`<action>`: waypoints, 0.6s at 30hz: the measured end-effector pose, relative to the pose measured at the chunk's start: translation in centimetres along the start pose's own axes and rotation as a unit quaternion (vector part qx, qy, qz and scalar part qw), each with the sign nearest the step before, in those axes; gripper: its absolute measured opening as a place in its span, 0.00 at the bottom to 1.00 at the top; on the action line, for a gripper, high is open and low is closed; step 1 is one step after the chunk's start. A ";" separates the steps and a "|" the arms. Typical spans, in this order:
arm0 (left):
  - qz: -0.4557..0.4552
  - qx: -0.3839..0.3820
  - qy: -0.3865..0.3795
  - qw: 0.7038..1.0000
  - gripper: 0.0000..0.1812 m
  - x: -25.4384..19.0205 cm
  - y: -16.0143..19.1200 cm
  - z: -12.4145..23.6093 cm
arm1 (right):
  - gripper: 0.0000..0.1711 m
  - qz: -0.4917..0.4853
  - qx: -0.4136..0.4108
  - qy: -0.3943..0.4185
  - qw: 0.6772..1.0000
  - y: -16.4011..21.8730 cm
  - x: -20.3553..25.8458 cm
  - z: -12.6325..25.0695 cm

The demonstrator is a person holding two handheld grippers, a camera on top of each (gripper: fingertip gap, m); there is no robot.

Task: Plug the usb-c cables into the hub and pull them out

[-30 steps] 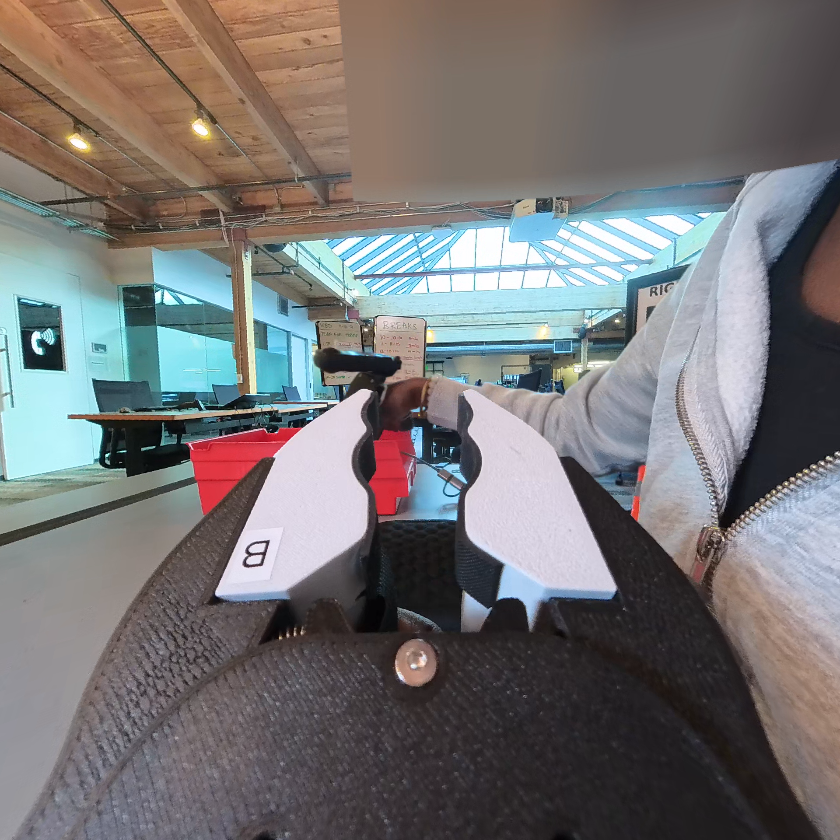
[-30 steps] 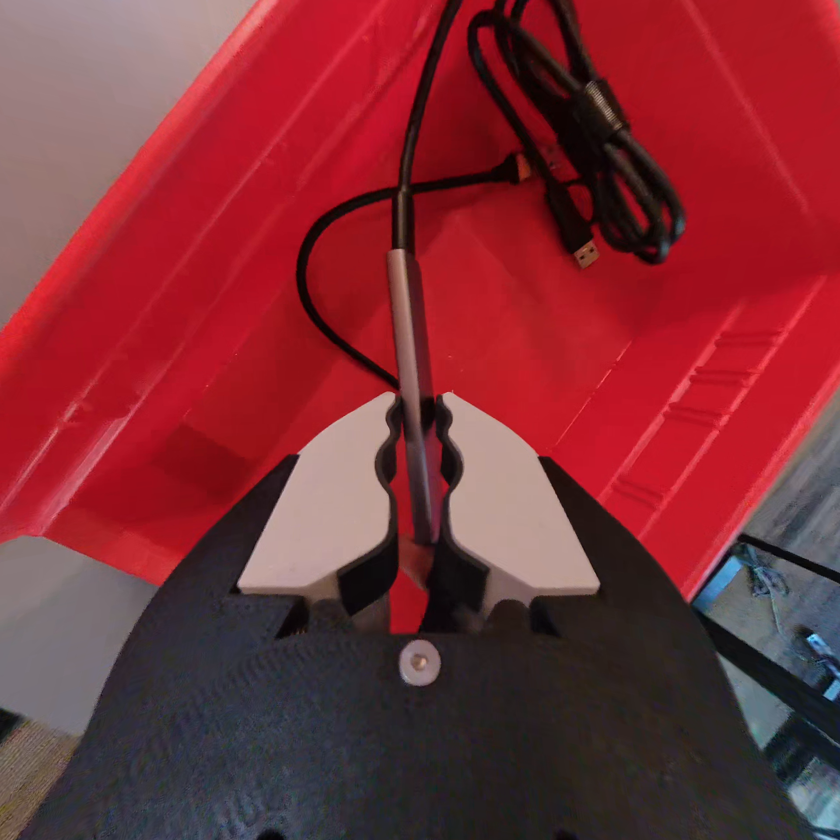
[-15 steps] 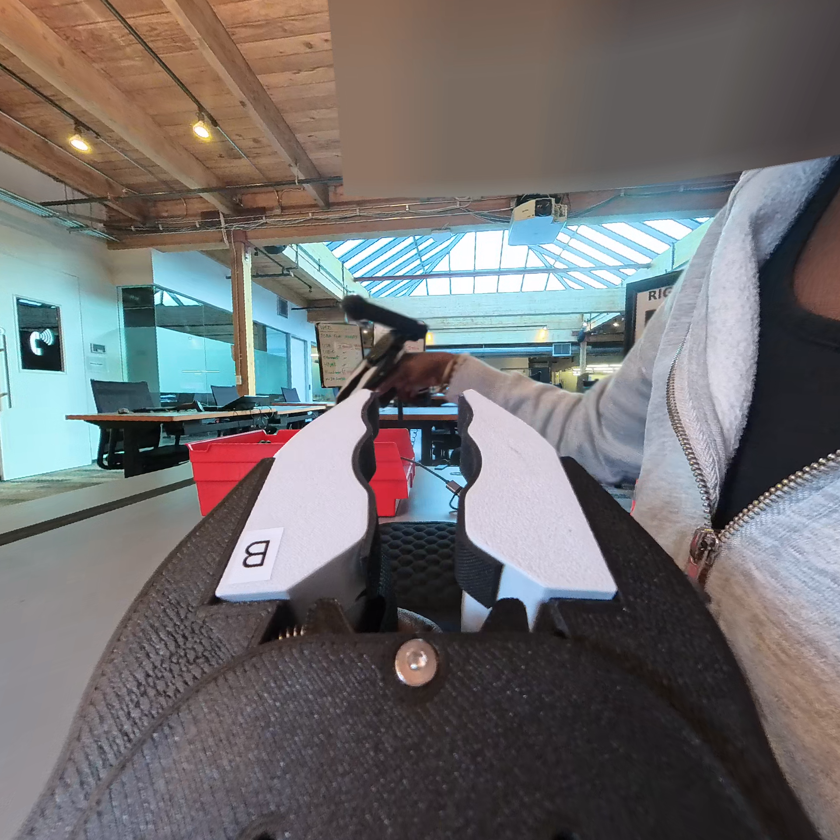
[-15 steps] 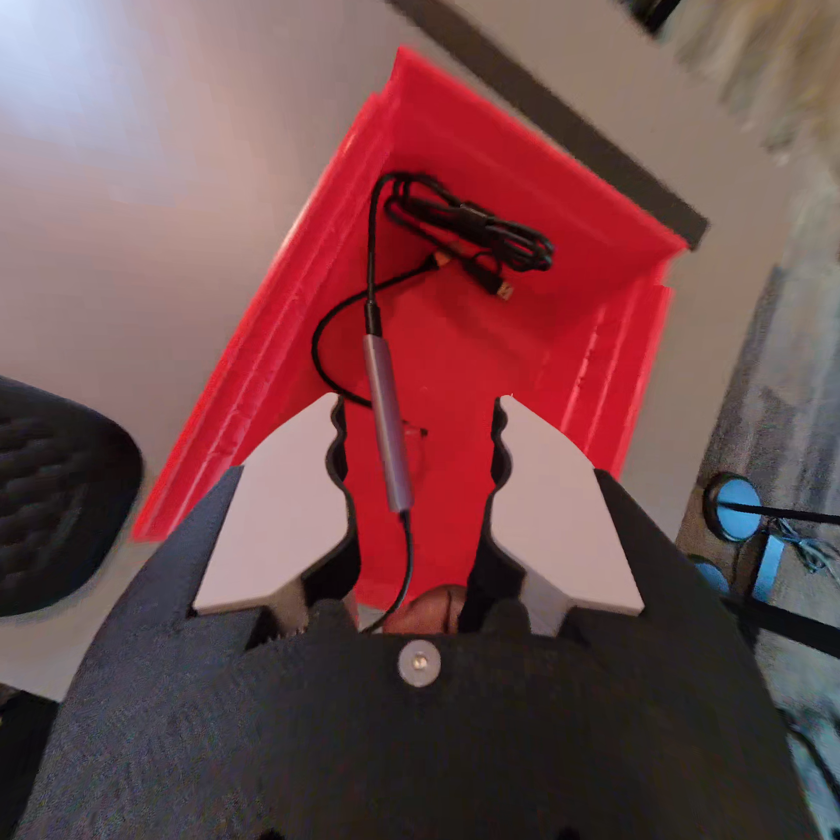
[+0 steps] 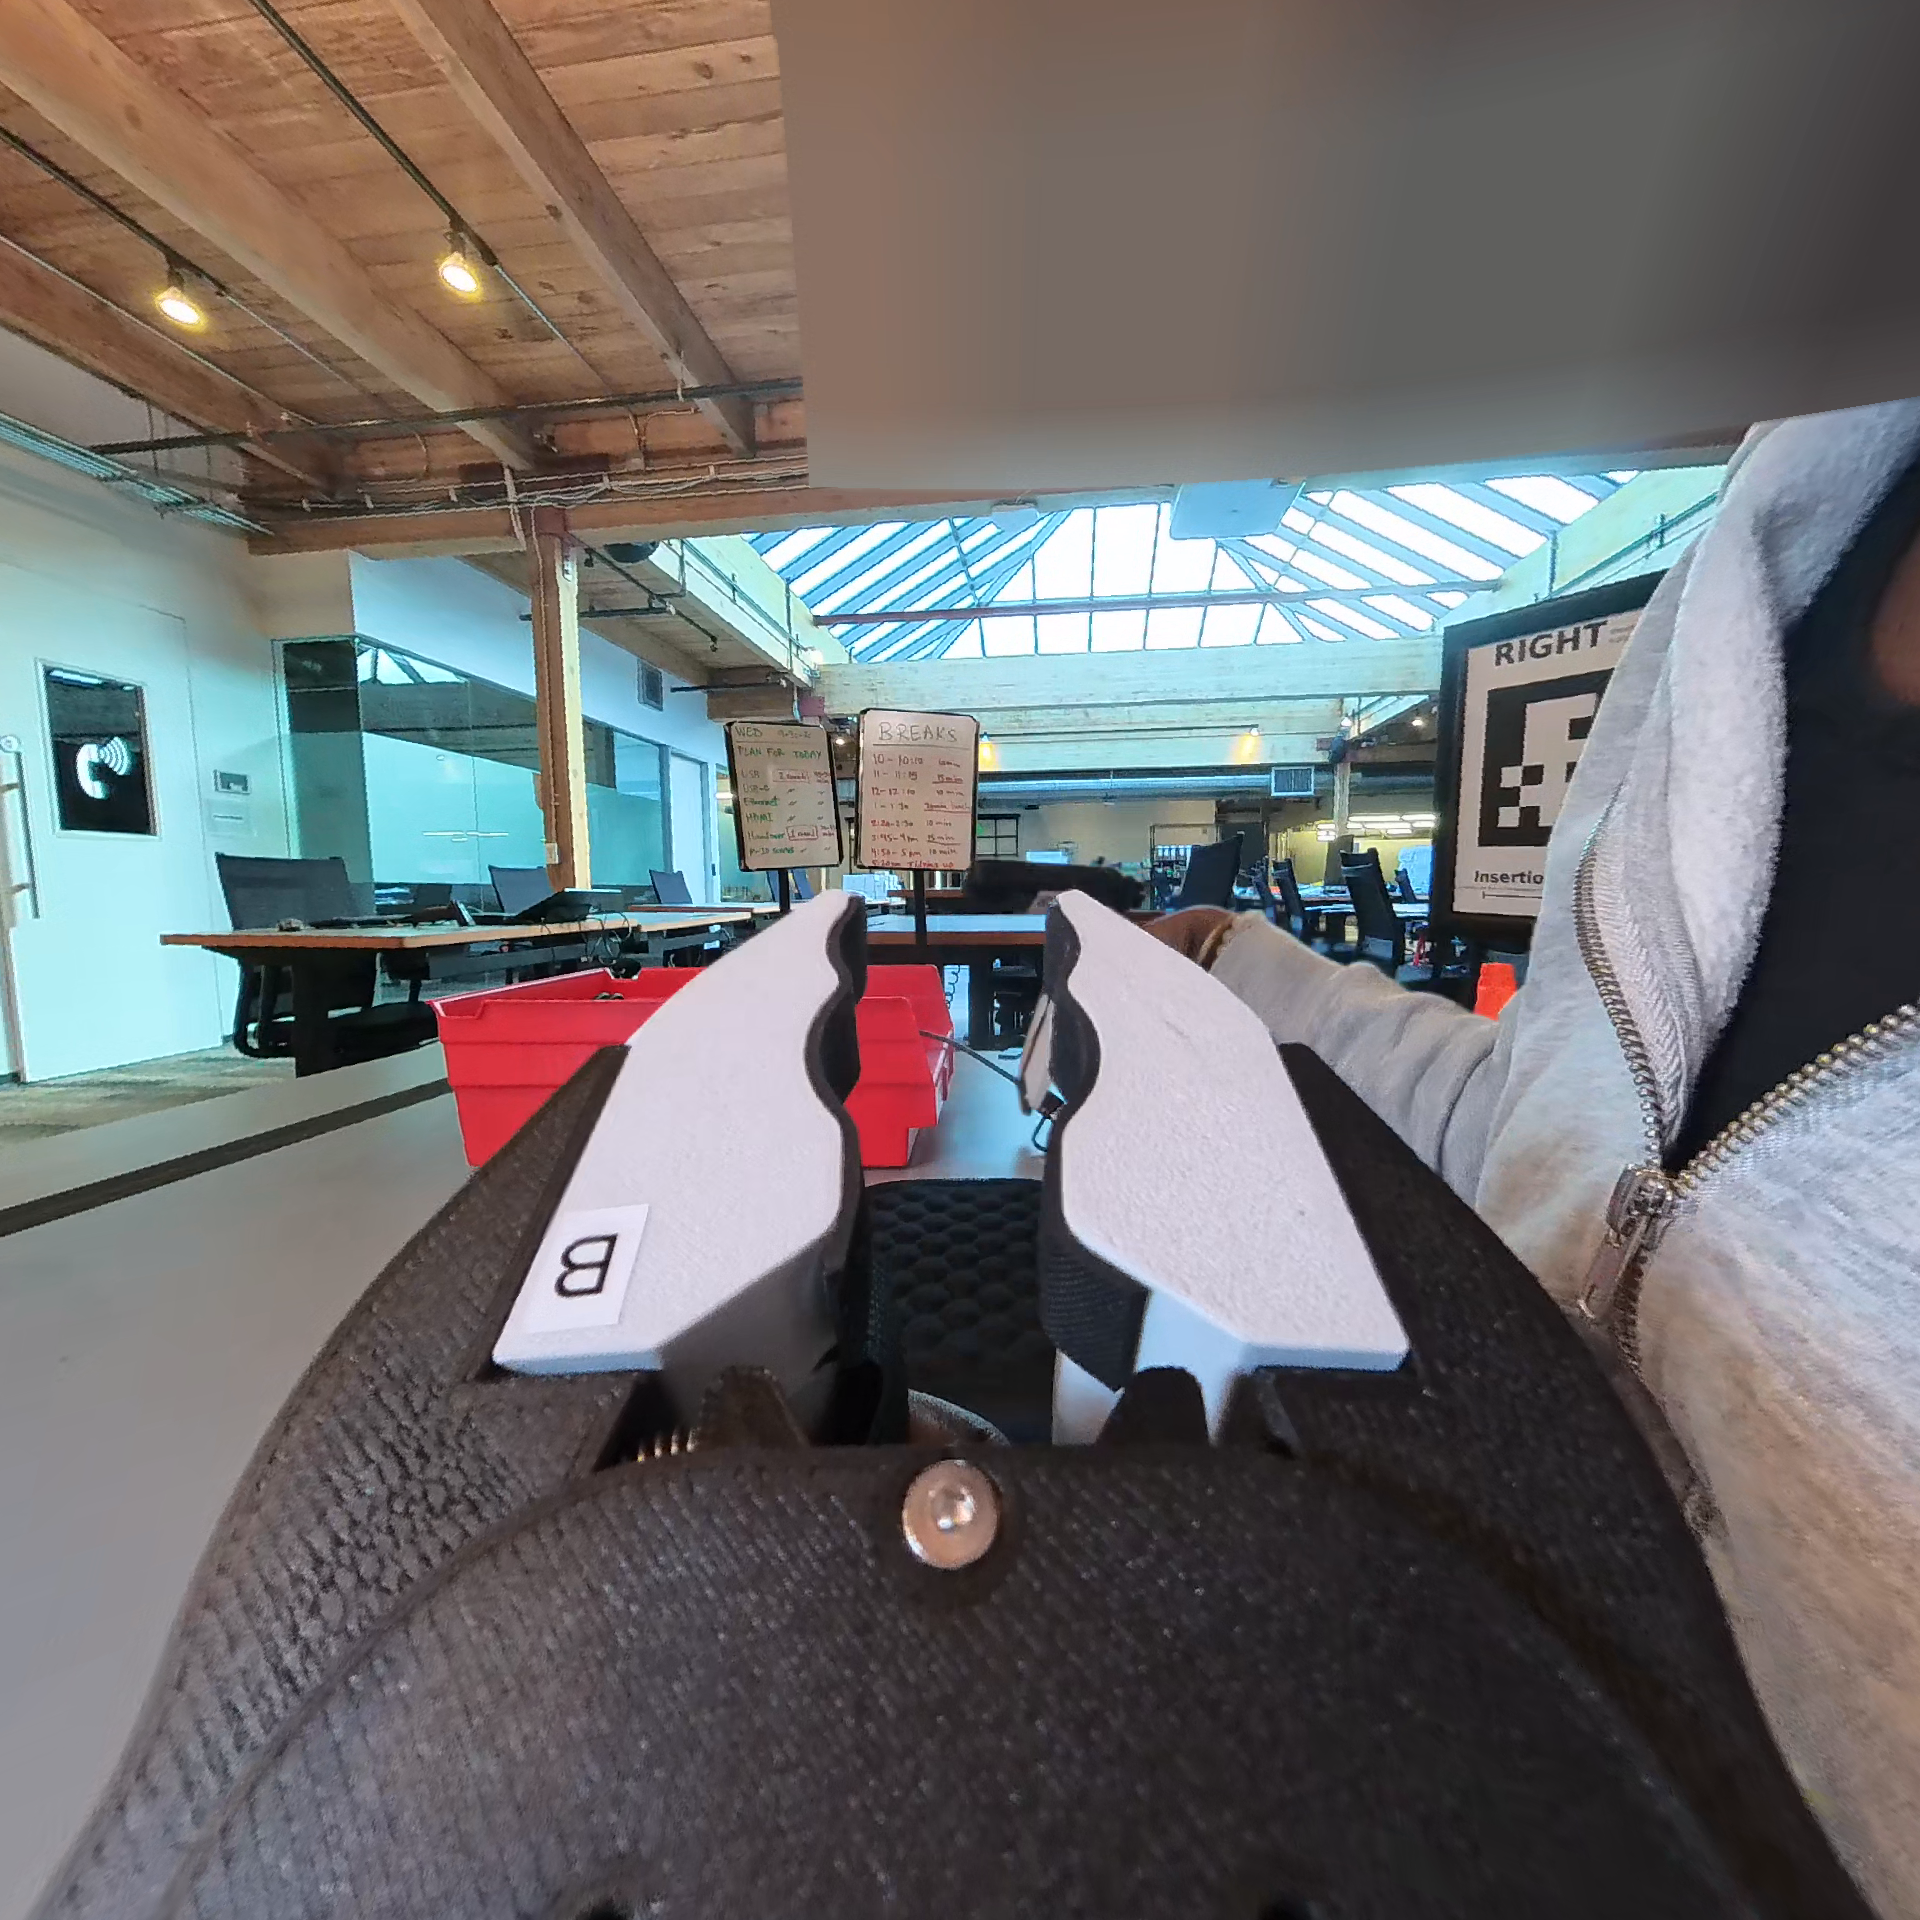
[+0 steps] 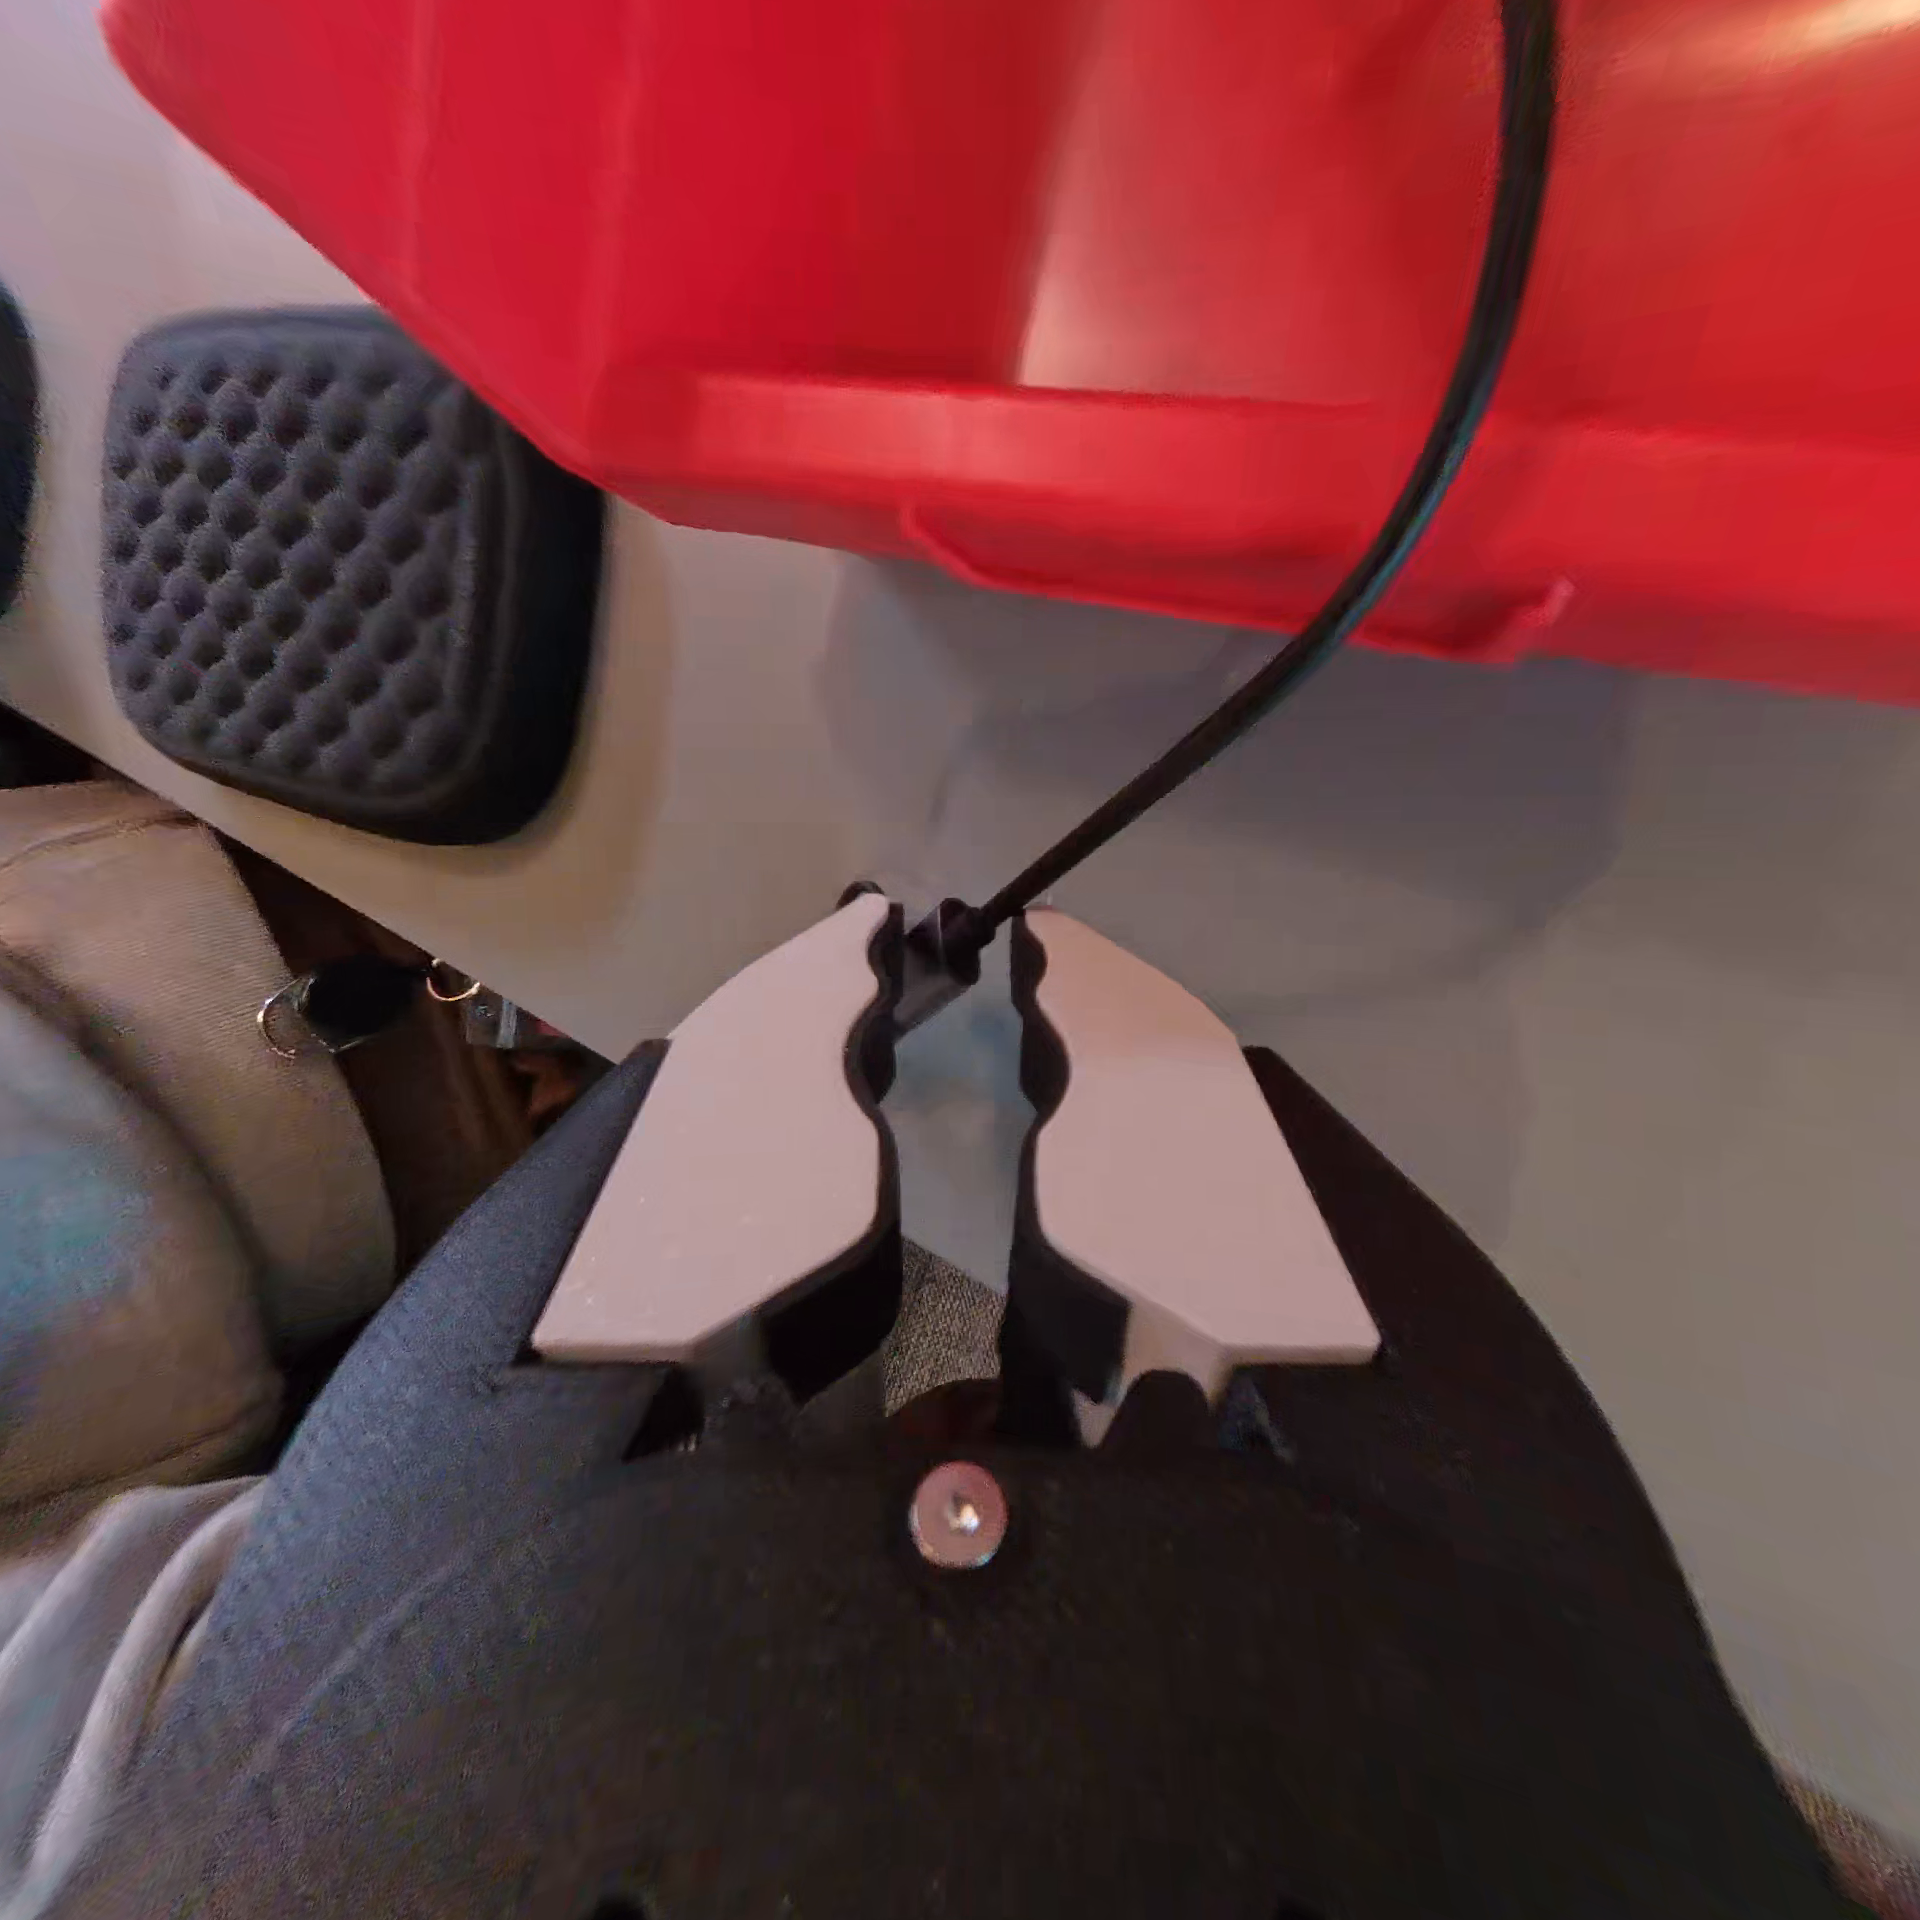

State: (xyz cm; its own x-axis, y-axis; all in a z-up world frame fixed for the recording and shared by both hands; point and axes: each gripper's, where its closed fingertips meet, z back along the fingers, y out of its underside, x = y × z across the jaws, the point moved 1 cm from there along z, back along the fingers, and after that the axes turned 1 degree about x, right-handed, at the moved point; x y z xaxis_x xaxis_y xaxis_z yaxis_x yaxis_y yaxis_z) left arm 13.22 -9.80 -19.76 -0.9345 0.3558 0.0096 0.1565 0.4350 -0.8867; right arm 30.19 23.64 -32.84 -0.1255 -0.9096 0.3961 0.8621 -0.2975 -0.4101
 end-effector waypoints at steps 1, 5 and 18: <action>0.003 0.000 0.000 1.000 0.19 0.1 0.0 0.0 | 0.11 0.006 -0.005 -0.008 1.000 -0.1 0.2 -0.2; 0.008 -0.006 -0.001 1.000 0.19 0.2 -0.1 0.1 | 0.07 0.047 -0.131 -0.017 0.990 -3.8 1.6 2.4; 0.007 -0.006 -0.003 1.000 0.18 0.2 -0.2 0.2 | 0.09 -0.004 -0.131 0.127 0.983 -10.8 -3.2 -1.3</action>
State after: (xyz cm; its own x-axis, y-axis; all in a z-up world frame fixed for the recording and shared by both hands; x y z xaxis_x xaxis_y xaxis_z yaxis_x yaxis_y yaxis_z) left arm 12.98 -9.95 -19.68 -0.9340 0.3572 -0.0050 0.1732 0.4405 -0.8809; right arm 20.61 29.36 -30.77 -0.2794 -0.9399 0.1962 0.7081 -0.3397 -0.6190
